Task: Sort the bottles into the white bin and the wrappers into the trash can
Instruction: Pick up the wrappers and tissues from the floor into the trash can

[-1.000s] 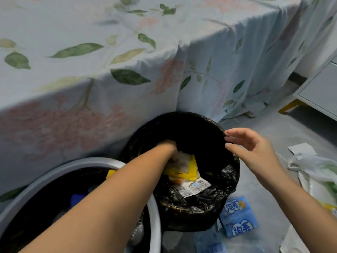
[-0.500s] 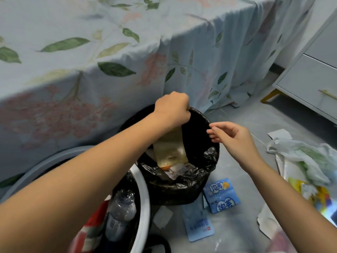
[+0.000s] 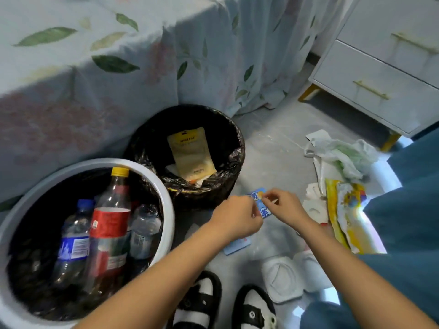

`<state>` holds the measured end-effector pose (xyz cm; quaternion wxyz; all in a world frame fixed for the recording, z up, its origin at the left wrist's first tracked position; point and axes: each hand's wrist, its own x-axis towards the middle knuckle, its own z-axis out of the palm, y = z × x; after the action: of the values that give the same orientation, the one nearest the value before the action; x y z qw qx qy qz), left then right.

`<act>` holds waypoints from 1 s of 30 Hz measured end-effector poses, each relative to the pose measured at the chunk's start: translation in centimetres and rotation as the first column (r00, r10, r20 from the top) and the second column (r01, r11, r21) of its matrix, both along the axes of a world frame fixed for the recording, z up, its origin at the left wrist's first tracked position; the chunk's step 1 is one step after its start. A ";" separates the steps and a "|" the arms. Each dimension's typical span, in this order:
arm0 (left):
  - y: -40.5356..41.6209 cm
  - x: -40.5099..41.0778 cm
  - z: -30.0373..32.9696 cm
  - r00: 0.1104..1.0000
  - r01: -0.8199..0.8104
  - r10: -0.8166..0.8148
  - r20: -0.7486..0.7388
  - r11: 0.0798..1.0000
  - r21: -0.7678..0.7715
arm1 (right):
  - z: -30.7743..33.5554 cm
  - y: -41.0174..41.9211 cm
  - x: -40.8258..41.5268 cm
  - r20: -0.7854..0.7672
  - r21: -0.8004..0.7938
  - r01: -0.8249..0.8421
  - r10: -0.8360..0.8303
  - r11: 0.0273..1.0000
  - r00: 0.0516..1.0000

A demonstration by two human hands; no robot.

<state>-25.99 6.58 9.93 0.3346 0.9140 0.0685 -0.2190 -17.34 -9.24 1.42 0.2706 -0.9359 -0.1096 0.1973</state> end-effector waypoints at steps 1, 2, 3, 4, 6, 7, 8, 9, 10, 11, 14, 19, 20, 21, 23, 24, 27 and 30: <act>-0.1 -0.5 -1.7 0.998 -0.011 0.013 -0.057 1.000 0.027 | -1.0 -0.4 0.1 -0.021 -0.050 -0.036 0.035 0.998 0.999; -0.1 -0.8 -3.3 0.993 -0.031 0.035 -0.110 0.999 0.039 | -2.0 -0.8 0.5 -0.045 -0.099 -0.077 0.073 0.992 0.996; 0.1 -1.0 -4.8 0.986 -0.051 0.057 -0.159 0.998 0.041 | -2.8 -0.9 1.0 -0.067 -0.148 -0.120 0.111 0.982 0.991; 0.3 -1.0 -6.3 0.976 -0.065 0.072 -0.206 0.997 0.040 | -3.5 -0.9 1.7 -0.081 -0.198 -0.166 0.152 0.966 0.985; 0.6 -0.9 -9.1 0.947 -0.086 0.098 -0.305 0.995 0.052 | -4.8 -0.5 3.4 -0.092 -0.324 -0.269 0.253 0.907 0.963; 0.7 -0.7 -10.3 0.933 -0.100 0.116 -0.341 0.993 0.064 | -5.4 -0.1 4.3 -0.098 -0.395 -0.321 0.308 0.861 0.946; 0.7 -0.4 -11.3 0.924 -0.123 0.146 -0.354 0.989 0.087 | -6.0 0.3 5.1 -0.105 -0.454 -0.365 0.358 0.813 0.928; 0.7 -0.1 -12.3 0.915 -0.163 0.194 -0.354 0.980 0.117 | -6.6 0.8 5.8 -0.107 -0.495 -0.400 0.402 0.771 0.909; 0.7 0.2 -13.2 0.902 -0.215 0.253 -0.349 0.966 0.145 | -7.1 1.3 6.5 -0.107 -0.524 -0.428 0.442 0.736 0.891; 0.7 0.5 -13.9 0.883 -0.271 0.314 -0.349 0.948 0.168 | -7.6 1.9 6.9 -0.106 -0.547 -0.453 0.478 0.704 0.872; 0.8 1.3 -15.9 0.822 -0.396 0.455 -0.343 0.889 0.230 | -8.7 3.4 7.5 -0.126 -0.585 -0.505 0.544 0.634 0.830; 0.5 2.2 -17.6 0.736 -0.482 0.539 -0.409 0.842 0.242 | -10.0 3.1 7.5 -0.160 -0.586 -0.528 0.551 0.615 0.819; 0.3 2.4 -17.8 0.735 -0.470 0.535 -0.416 0.845 0.256 | -10.2 2.8 7.5 -0.159 -0.588 -0.522 0.545 0.617 0.823; 0.0 2.5 -17.9 0.743 -0.449 0.528 -0.412 0.849 0.278 | -10.5 2.4 7.4 -0.150 -0.589 -0.514 0.540 0.624 0.828; -0.6 2.6 -18.0 0.774 -0.403 0.511 -0.373 0.853 0.331 | -10.9 1.8 7.3 -0.127 -0.590 -0.498 0.536 0.636 0.835; -0.7 2.6 -18.1 0.797 -0.375 0.493 -0.350 0.857 0.353 | -11.2 1.5 7.2 -0.111 -0.594 -0.491 0.540 0.637 0.834; -1.1 2.5 -18.7 0.811 -0.389 0.497 -0.308 0.852 0.351 | -11.5 0.9 7.3 -0.092 -0.584 -0.473 0.525 0.660 0.846; -1.7 2.9 -19.0 0.789 -0.462 0.541 -0.291 0.835 0.299 | -11.6 0.0 7.4 -0.105 -0.562 -0.437 0.463 0.703 0.880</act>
<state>-23.09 4.89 -9.09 0.2629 0.8358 0.3936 -0.2782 -9.89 -9.24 -10.19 -0.0804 -0.9216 -0.2765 0.2601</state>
